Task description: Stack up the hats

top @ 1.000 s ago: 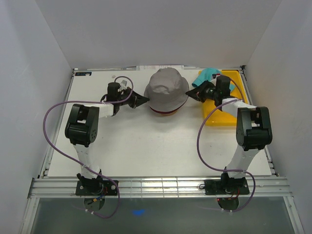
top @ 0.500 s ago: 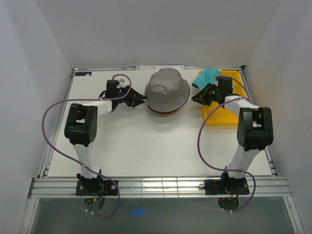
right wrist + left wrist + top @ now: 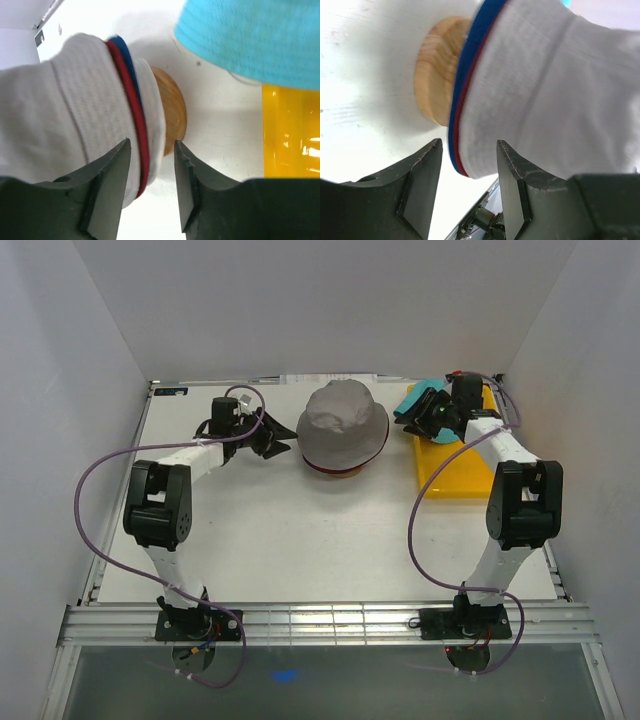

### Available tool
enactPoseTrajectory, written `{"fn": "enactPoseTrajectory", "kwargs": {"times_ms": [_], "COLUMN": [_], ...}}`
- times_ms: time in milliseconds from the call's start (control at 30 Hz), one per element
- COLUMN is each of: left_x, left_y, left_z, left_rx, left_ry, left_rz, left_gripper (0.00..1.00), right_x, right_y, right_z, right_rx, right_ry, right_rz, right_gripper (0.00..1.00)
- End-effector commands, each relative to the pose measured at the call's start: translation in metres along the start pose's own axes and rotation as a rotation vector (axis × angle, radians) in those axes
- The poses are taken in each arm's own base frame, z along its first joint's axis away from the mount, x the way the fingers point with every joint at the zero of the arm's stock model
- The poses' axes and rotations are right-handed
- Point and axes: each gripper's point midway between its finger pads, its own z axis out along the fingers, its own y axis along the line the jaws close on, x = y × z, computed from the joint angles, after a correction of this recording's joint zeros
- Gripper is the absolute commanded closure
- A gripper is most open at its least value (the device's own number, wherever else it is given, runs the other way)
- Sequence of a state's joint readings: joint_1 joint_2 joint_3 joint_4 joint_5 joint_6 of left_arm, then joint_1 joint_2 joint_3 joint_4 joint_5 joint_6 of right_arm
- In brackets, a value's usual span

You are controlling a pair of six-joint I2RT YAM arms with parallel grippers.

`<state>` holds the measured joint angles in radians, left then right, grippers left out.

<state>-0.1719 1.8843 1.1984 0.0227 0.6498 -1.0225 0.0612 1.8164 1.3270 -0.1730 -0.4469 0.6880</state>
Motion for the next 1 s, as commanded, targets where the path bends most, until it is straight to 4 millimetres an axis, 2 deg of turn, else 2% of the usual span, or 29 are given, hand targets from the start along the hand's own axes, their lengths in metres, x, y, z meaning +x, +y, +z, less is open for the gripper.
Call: {"fn": "enactPoseTrajectory", "kwargs": {"times_ms": [0, 33, 100, 167, 233, 267, 300, 367, 433, 467, 533, 567, 633, 733, 767, 967], "left_x": [-0.009, -0.008, -0.005, -0.002, 0.002, 0.003, 0.005, 0.009, 0.016, 0.02, 0.028, 0.031, 0.035, 0.041, 0.042, 0.046], "left_y": [-0.055, -0.057, -0.067, -0.073, -0.086, -0.09, -0.094, -0.107, -0.116, -0.119, -0.125, -0.126, -0.127, -0.132, -0.135, -0.135], "left_z": [-0.036, -0.04, -0.051, -0.058, -0.07, -0.073, -0.078, -0.089, -0.1, -0.104, -0.113, -0.116, -0.121, -0.129, -0.131, -0.135], "left_rx": [0.067, 0.071, 0.084, 0.096, 0.112, 0.12, 0.125, 0.15, 0.173, 0.183, 0.202, 0.207, 0.21, 0.214, 0.218, 0.215], "left_ry": [-0.069, -0.071, -0.081, -0.086, -0.095, -0.095, -0.094, -0.099, -0.101, -0.095, -0.091, -0.084, -0.078, -0.073, -0.071, -0.056], "left_rz": [0.137, 0.151, 0.177, 0.195, 0.223, 0.235, 0.242, 0.27, 0.286, 0.291, 0.301, 0.302, 0.307, 0.332, 0.339, 0.348], "left_gripper": [0.43, 0.43, 0.43, 0.42, 0.42, 0.42, 0.42, 0.42, 0.42, 0.42, 0.42, 0.42, 0.42, 0.42, 0.42, 0.42], "right_x": [-0.042, -0.059, -0.074, -0.093, -0.104, -0.121, -0.122, -0.146, -0.163, -0.169, -0.183, -0.185, -0.191, -0.197, -0.197, -0.191], "right_y": [0.029, 0.034, 0.024, 0.019, 0.017, 0.022, 0.011, -0.009, -0.02, -0.035, -0.036, -0.049, -0.052, -0.069, -0.078, -0.103], "right_z": [-0.03, -0.037, -0.039, -0.034, -0.029, -0.032, -0.021, -0.024, -0.014, -0.006, -0.004, 0.005, 0.01, 0.022, 0.028, 0.055], "right_rx": [0.021, 0.037, 0.09, 0.121, 0.148, 0.166, 0.191, 0.235, 0.25, 0.285, 0.288, 0.312, 0.318, 0.351, 0.365, 0.368], "right_ry": [-0.111, -0.158, -0.177, -0.191, -0.199, -0.242, -0.224, -0.262, -0.28, -0.287, -0.321, -0.318, -0.334, -0.352, -0.353, -0.339], "right_rz": [-0.121, -0.142, -0.149, -0.145, -0.165, -0.186, -0.179, -0.156, -0.137, -0.123, -0.128, -0.112, -0.114, -0.106, -0.1, -0.068], "right_gripper": [0.53, 0.49, 0.43, 0.41, 0.39, 0.38, 0.37, 0.34, 0.33, 0.33, 0.32, 0.32, 0.32, 0.31, 0.3, 0.28]}}
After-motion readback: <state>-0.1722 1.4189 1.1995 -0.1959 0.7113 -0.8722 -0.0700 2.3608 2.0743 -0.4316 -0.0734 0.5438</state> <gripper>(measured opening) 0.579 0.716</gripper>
